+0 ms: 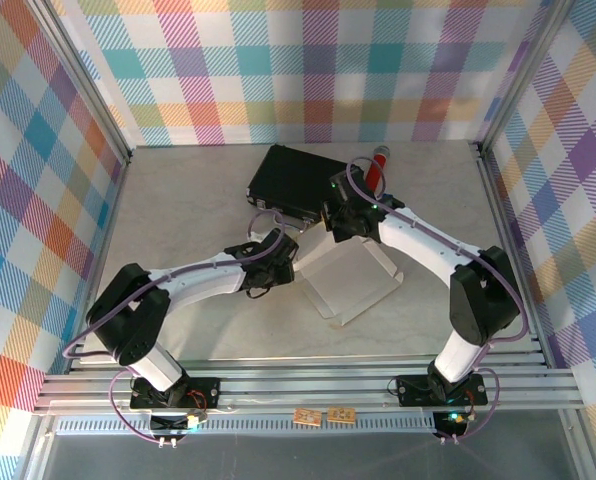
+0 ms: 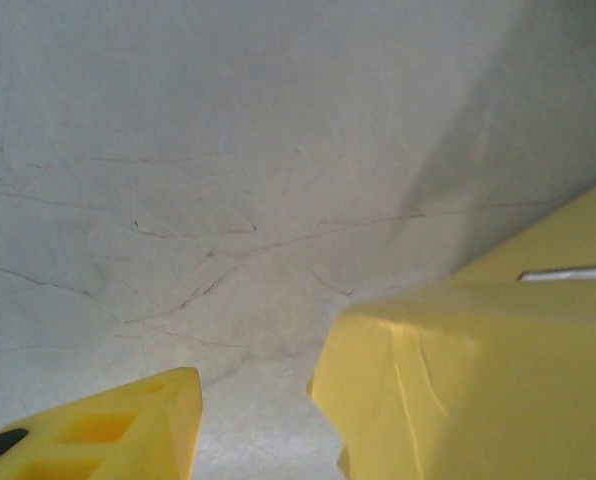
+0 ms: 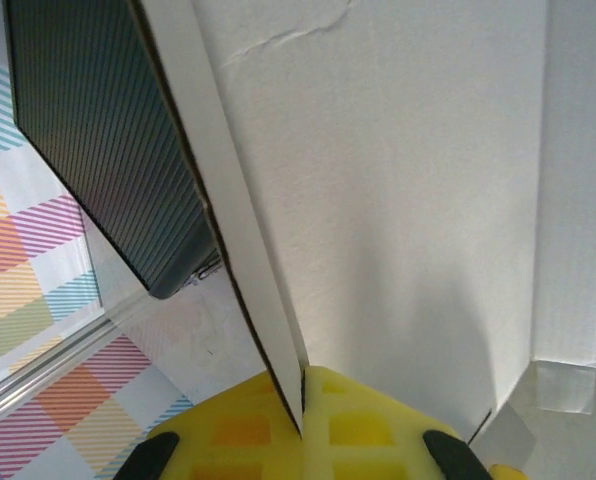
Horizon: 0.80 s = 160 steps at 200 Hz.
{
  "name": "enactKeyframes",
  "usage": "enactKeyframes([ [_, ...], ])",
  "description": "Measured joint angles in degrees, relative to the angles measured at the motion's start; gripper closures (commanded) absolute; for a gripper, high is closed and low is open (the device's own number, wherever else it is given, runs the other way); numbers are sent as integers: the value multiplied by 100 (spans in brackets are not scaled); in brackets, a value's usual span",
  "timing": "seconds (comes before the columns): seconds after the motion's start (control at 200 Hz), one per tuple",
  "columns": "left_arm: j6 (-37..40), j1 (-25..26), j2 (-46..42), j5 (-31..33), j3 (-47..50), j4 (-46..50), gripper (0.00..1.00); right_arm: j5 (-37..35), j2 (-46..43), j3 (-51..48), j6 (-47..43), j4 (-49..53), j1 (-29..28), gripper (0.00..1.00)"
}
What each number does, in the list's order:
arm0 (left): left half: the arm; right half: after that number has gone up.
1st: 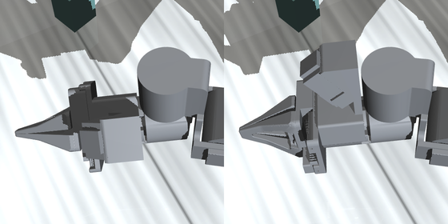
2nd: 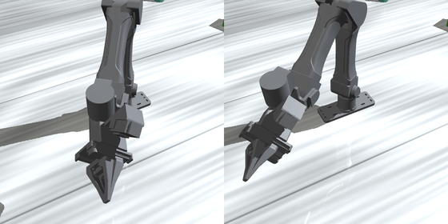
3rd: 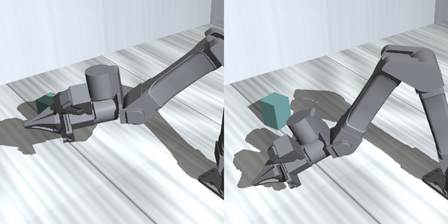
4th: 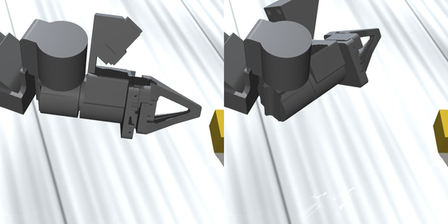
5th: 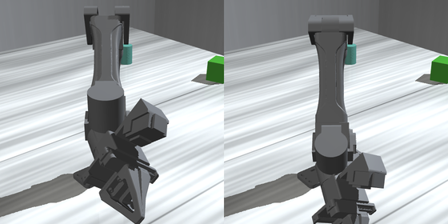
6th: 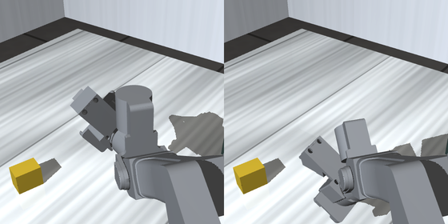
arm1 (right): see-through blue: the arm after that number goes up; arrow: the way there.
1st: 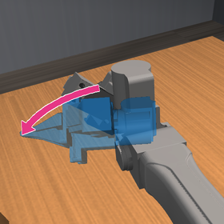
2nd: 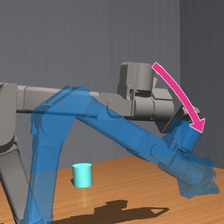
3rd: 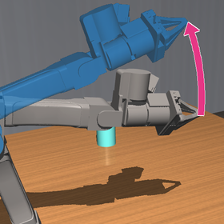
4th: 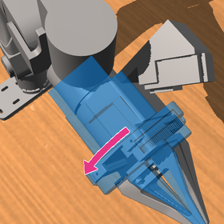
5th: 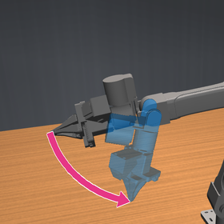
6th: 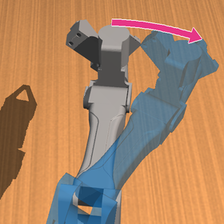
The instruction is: Fold the paper box
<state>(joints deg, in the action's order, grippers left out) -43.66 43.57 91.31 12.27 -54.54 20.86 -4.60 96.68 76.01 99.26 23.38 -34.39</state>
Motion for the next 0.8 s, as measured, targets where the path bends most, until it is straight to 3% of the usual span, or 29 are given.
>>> enactKeyframes([
  [0.17,-323,9,-706,-107,2,306,55,9,20,282,197,356,-2,100],
  [0.33,-404,129,-1523,-1128,313,-221,58,55,249,822,372,872,39,100],
  [0.48,-284,358,-1257,-1681,39,-232,53,101,525,1257,459,1384,74,100],
  [0.59,-170,367,-730,-1650,-404,52,50,142,750,1626,492,1740,103,100],
  [0.8,-48,382,-197,-942,-1005,850,48,164,1045,2382,487,2562,144,100],
])
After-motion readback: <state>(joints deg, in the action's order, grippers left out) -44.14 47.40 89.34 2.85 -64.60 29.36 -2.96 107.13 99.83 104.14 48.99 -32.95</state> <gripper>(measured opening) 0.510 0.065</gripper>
